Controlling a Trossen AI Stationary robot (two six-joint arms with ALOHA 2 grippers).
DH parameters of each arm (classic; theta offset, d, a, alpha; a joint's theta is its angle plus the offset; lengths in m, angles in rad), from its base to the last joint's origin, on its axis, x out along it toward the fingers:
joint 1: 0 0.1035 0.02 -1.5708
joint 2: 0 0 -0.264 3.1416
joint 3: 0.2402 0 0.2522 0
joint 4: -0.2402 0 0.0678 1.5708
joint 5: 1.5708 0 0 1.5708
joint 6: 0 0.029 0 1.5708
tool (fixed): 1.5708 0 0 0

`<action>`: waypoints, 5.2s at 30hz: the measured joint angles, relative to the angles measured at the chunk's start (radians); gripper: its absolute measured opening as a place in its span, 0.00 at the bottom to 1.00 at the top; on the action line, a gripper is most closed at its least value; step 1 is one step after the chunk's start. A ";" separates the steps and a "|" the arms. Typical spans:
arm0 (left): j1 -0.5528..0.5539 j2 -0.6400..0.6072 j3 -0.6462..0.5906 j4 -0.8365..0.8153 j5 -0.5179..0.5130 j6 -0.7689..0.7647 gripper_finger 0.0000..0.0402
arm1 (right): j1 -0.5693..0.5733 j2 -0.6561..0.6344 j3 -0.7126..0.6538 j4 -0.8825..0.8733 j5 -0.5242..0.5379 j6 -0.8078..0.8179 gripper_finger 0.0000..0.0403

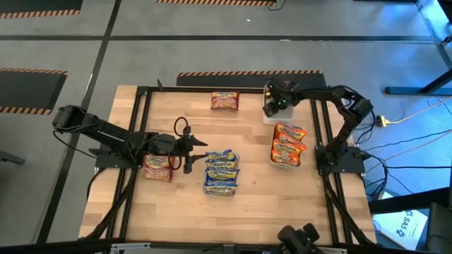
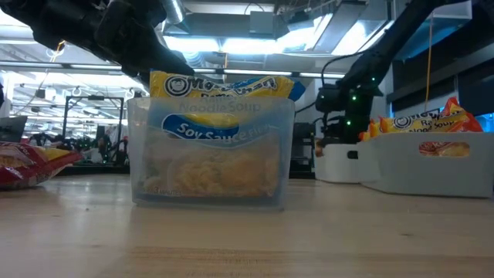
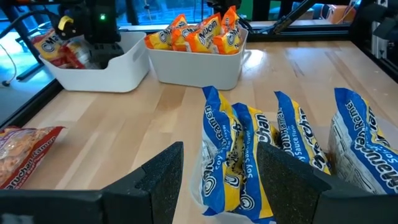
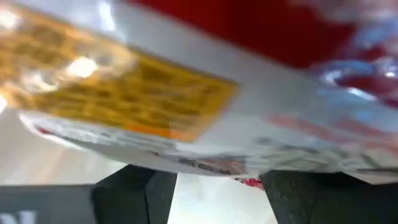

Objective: Sort Maruchan noodles
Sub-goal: Put the bottom right red noodle pack into the white bin

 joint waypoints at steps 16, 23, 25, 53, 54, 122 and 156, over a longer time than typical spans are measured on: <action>0.094 0.038 0.042 0.054 -0.005 0.029 0.53 | 0.078 -0.001 0.005 0.088 -0.019 -0.056 0.52; 0.171 0.210 0.176 0.016 0.012 0.027 0.59 | 0.155 -0.003 0.006 0.105 -0.034 -0.113 0.52; 0.199 0.259 0.225 -0.027 0.012 0.009 0.59 | 0.166 -0.007 0.006 0.099 -0.037 -0.130 0.52; 0.240 0.327 0.307 -0.114 0.028 0.004 0.58 | 0.170 -0.254 0.005 0.031 -0.116 -0.605 0.52; 0.246 0.327 0.307 -0.101 0.028 -0.014 0.58 | 0.170 -0.254 0.005 0.024 -0.116 -0.599 0.52; 0.607 0.949 1.288 -0.662 0.429 -0.056 0.58 | 0.170 -0.395 -0.229 0.351 -0.197 -0.482 0.52; 0.652 0.191 0.205 -0.165 0.504 -0.013 0.58 | 0.170 0.139 0.413 -0.272 -0.230 -0.856 0.52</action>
